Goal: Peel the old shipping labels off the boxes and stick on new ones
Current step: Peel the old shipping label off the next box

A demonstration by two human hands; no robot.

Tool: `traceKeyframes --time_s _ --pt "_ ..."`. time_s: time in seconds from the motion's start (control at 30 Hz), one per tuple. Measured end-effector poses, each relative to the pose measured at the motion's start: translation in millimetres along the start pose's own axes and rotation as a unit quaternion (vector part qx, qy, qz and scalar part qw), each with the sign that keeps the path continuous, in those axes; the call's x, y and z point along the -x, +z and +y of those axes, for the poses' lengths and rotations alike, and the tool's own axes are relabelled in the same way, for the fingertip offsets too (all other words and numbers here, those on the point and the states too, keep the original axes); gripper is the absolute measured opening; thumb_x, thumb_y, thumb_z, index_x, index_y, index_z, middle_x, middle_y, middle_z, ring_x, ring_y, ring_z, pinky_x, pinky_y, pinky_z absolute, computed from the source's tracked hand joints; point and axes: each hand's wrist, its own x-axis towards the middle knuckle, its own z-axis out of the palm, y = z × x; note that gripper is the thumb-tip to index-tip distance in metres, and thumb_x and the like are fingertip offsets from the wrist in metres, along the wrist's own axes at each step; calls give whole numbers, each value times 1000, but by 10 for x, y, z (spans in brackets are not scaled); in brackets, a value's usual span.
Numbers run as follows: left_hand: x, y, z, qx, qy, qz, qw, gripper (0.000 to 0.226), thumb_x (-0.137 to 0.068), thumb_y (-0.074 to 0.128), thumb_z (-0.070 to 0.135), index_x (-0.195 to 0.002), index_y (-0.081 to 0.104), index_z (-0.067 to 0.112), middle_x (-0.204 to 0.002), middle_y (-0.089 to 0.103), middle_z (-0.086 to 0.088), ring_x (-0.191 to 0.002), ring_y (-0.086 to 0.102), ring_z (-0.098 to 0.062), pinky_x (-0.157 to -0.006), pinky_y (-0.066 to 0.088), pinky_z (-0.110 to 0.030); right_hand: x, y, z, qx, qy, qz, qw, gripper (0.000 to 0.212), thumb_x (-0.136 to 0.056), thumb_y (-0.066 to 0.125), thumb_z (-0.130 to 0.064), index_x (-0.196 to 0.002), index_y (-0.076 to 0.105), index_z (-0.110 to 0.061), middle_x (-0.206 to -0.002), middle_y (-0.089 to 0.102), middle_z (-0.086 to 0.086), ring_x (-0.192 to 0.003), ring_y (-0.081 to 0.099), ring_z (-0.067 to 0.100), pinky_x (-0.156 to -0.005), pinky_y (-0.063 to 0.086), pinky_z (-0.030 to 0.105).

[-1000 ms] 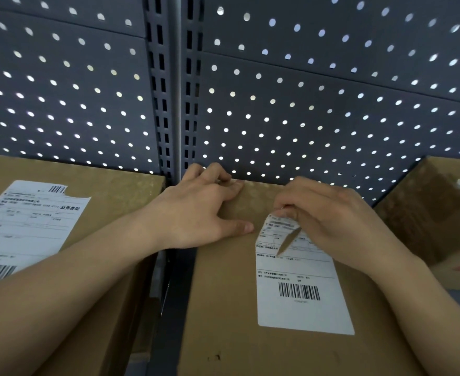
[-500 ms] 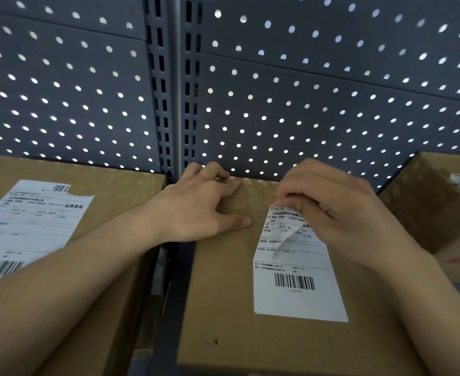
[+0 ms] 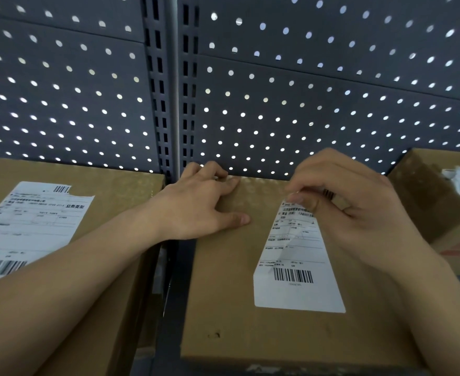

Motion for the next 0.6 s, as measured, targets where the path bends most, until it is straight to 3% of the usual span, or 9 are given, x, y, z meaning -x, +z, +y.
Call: traceKeyframes --time_s 0.1,0.2,0.27,0.33,0.43,0.5,0.6 --pt "5 5 2 -3 3 0 1000 83 -80 45 76 -151 27 39 -140 26 19 -134 16 -10 -109 37 -43 5 -15 -16 -15 40 -27 999 9 -96 60 -16 -102 66 -15 -96 58 -4 -87 58 17 -74 47 27" --pt "11 14 -2 -2 6 4 1000 82 -79 43 77 -150 29 39 -139 26 18 -133 17 -10 -109 37 -45 24 -27 -41 -9 96 -95 991 41 -91 60 -47 -131 54 -41 -101 46 -17 -91 54 15 -78 47 26" --pt "14 13 -6 0 10 6 1000 82 -77 42 78 -149 32 40 -137 27 18 -131 18 -10 -108 38 -45 28 -16 -61 34 116 -152 981 60 -81 58 -68 -137 44 -54 -98 38 -18 -86 51 15 -74 50 34" --pt "14 10 -7 -5 9 5 1000 84 -77 41 78 -151 30 39 -138 27 18 -131 18 -11 -108 38 -44 22 8 -91 72 116 -202 970 65 -70 57 -81 -129 52 -56 -94 34 -18 -84 49 13 -70 50 38" --pt "8 11 -5 -9 6 6 1000 85 -78 43 77 -152 27 38 -139 26 18 -131 18 -11 -109 37 -43 23 33 -132 108 104 -257 955 61 -61 59 -86 -111 66 -52 -89 31 -18 -84 45 9 -67 44 31" --pt "3 16 -6 -4 7 6 1000 84 -80 45 76 -152 27 37 -140 26 18 -132 18 -12 -111 35 -43 32 41 -160 107 113 -291 944 50 -62 65 -81 -98 70 -47 -88 30 -19 -88 41 5 -70 37 19" --pt "-2 21 -12 -2 8 5 1000 85 -79 45 77 -152 26 37 -140 27 18 -132 18 -12 -112 34 -44 50 48 -175 75 123 -304 942 26 -76 67 -64 -84 73 -40 -88 31 -19 -89 39 1 -70 31 13"
